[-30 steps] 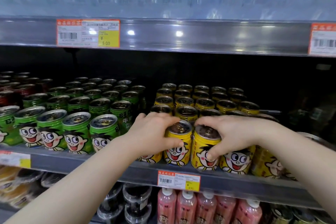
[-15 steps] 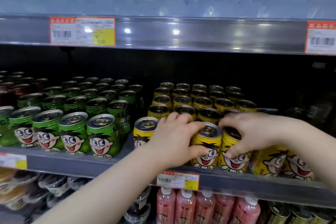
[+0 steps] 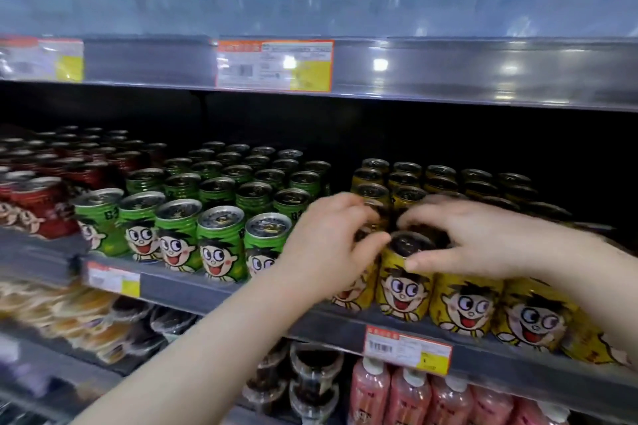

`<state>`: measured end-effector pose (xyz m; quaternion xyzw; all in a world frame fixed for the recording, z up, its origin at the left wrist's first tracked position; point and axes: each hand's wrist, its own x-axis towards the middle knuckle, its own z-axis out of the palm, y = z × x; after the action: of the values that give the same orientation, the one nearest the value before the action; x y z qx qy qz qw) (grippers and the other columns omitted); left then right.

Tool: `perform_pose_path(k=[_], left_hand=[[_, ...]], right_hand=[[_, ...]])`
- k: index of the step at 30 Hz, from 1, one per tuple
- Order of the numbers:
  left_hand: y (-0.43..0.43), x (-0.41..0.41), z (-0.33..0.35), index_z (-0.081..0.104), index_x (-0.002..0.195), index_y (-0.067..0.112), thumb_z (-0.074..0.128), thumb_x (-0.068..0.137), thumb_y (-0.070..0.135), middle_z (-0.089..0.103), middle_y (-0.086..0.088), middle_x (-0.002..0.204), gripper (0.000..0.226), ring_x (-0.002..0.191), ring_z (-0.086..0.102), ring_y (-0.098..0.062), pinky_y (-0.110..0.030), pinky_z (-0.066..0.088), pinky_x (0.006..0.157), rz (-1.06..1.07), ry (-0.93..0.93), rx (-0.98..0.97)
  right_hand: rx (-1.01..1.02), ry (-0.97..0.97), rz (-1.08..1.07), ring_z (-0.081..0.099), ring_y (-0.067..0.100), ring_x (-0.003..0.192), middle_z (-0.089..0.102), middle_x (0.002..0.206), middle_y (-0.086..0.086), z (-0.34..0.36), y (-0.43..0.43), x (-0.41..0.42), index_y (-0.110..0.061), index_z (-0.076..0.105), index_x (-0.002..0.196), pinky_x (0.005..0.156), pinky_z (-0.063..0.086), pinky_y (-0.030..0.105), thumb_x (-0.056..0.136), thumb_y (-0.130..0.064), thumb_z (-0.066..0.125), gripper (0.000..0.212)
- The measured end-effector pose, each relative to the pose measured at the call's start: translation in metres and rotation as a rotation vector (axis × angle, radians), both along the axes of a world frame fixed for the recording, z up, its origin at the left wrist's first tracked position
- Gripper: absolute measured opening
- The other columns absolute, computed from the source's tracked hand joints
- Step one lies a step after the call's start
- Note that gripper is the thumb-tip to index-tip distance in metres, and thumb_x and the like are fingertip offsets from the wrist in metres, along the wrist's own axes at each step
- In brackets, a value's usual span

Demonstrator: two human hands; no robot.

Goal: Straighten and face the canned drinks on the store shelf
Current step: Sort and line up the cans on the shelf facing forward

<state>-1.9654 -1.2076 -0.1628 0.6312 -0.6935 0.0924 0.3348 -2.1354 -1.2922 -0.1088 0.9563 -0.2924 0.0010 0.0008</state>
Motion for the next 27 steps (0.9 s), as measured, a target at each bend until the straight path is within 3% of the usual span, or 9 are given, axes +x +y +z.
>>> perform_pose_path(k=[3,5,8,12,16,19,23,27], left_hand=[[0.017,0.052,0.003,0.069,0.104,0.013,0.034,0.075,0.058,0.064,-0.003,0.103,0.064,0.101,0.058,-0.022,-0.034,0.046,0.091,0.115,0.052,-0.018],[0.029,0.093,0.003,0.068,0.108,0.016,0.035,0.068,0.066,0.061,-0.001,0.104,0.072,0.104,0.055,-0.02,-0.03,0.043,0.091,0.195,0.068,0.033],[0.049,0.148,0.005,0.061,0.12,0.019,0.039,0.052,0.08,0.057,-0.003,0.119,0.093,0.117,0.05,-0.021,-0.033,0.04,0.1,0.248,0.023,0.172],[0.071,0.193,0.008,0.044,0.137,0.023,0.041,0.042,0.081,0.043,-0.003,0.139,0.111,0.131,0.038,-0.021,-0.029,0.03,0.107,0.273,-0.102,0.392],[0.072,0.219,0.007,0.027,0.144,0.031,0.067,0.067,0.061,0.029,0.001,0.149,0.093,0.137,0.024,-0.023,-0.037,0.023,0.113,0.281,-0.242,0.481],[0.066,0.229,0.006,0.024,0.145,0.034,0.068,0.074,0.05,0.023,0.001,0.153,0.085,0.14,0.02,-0.022,-0.04,0.021,0.115,0.195,-0.205,0.543],[0.061,0.238,0.004,0.027,0.144,0.036,0.067,0.076,0.049,0.023,0.002,0.153,0.08,0.137,0.032,-0.021,-0.039,0.027,0.112,0.101,-0.18,0.56],[0.063,0.253,0.009,0.041,0.138,0.031,0.053,0.088,0.045,0.039,0.003,0.145,0.053,0.133,0.037,-0.014,-0.029,0.028,0.111,-0.032,0.009,0.483]], right_hand=[[-0.015,-0.051,0.076,0.048,0.009,0.117,0.048,0.127,-0.011,-0.002,0.009,0.032,-0.038,0.046,0.126,0.099,0.042,0.03,0.081,-0.058,0.055,0.051],[-0.012,-0.068,0.11,0.047,0.012,0.119,0.048,0.129,-0.008,-0.005,0.013,0.06,-0.035,0.047,0.127,0.1,0.041,0.031,0.082,-0.055,0.056,0.05],[0.021,-0.056,0.142,0.043,0.014,0.127,0.044,0.138,-0.006,-0.009,0.019,0.106,-0.033,0.041,0.134,0.105,0.038,0.033,0.08,-0.057,0.058,0.062],[0.087,0.007,0.142,0.035,0.015,0.134,0.032,0.149,-0.004,-0.015,0.029,0.158,-0.029,0.026,0.144,0.106,0.033,0.026,0.075,-0.056,0.065,0.084],[0.142,0.13,0.082,0.03,0.015,0.137,0.027,0.152,-0.004,-0.019,0.034,0.182,-0.03,0.019,0.147,0.11,0.031,0.028,0.074,-0.054,0.067,0.091],[0.142,0.167,0.015,0.031,0.014,0.136,0.028,0.152,-0.004,-0.017,0.035,0.185,-0.028,0.019,0.147,0.109,0.032,0.026,0.075,-0.057,0.064,0.09],[0.189,0.161,-0.057,0.032,0.013,0.136,0.028,0.152,-0.005,-0.016,0.037,0.188,-0.027,0.02,0.147,0.105,0.031,0.023,0.076,-0.052,0.066,0.088],[0.222,0.157,-0.089,0.033,0.012,0.135,0.029,0.152,-0.008,-0.01,0.039,0.193,-0.028,0.023,0.146,0.103,0.029,0.02,0.074,-0.051,0.069,0.088]])
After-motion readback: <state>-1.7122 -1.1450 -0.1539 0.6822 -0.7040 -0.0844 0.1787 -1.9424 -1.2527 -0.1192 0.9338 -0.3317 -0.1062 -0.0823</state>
